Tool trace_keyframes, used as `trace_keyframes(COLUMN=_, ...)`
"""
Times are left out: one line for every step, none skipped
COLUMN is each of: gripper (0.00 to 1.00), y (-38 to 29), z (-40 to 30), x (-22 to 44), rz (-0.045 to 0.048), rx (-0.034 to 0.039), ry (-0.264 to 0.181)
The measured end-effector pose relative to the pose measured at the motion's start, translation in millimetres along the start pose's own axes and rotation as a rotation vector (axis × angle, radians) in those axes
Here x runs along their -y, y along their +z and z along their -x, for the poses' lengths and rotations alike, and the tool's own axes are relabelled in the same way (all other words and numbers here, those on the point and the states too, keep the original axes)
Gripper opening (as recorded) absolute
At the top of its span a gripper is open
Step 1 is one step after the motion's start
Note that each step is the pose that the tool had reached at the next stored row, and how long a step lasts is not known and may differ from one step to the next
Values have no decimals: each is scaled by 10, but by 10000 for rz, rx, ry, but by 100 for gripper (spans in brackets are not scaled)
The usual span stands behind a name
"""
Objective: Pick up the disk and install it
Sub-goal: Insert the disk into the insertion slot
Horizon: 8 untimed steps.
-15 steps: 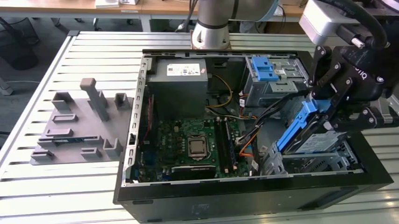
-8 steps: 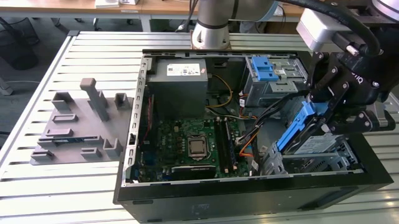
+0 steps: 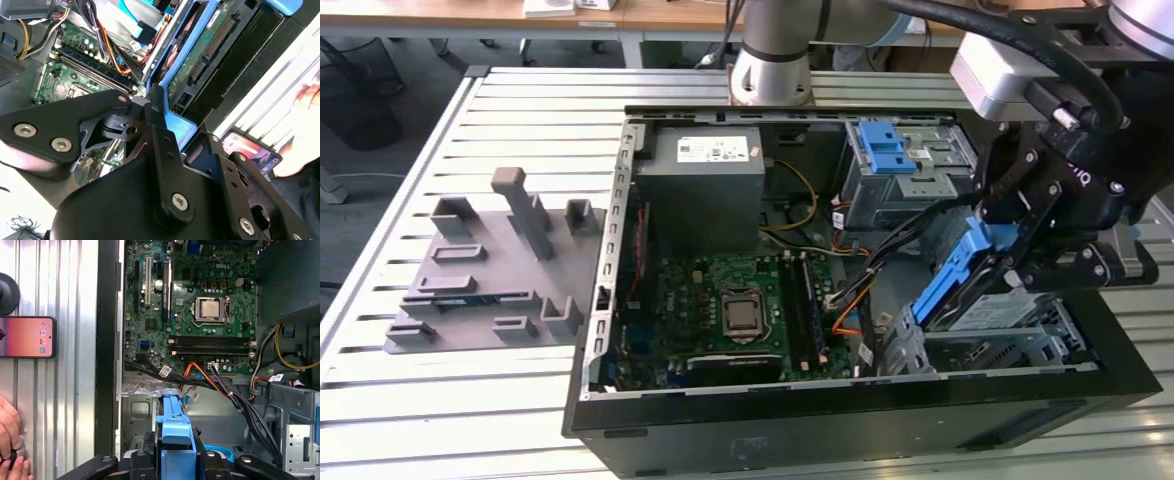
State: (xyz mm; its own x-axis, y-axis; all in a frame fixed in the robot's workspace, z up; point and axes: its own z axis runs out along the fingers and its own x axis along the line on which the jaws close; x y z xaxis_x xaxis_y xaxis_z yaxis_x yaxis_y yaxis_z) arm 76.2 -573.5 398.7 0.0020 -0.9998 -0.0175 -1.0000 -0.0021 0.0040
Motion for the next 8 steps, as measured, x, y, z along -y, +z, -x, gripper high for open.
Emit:
trace_keyframes(gripper=36, y=5, z=0, x=0, rz=0, rx=0, ry=0)
trace_keyframes(gripper=36, y=9, z=0, x=0, rz=0, rx=0, ry=0)
trace_keyframes(gripper=36, y=14, z=0, x=0, rz=0, rx=0, ry=0)
trace_keyframes(gripper=36, y=18, z=0, x=0, rz=0, rx=0, ry=0)
trace_keyframes(gripper=36, y=22, z=0, x=0, rz=0, rx=0, ry=0)
trace_keyframes(gripper=36, y=26, z=0, x=0, rz=0, rx=1, ry=0)
trace_keyframes(gripper=36, y=29, z=0, x=0, rz=0, rx=0, ry=0)
trace_keyframes(gripper=36, y=33, z=0, x=0, rz=0, rx=0, ry=0)
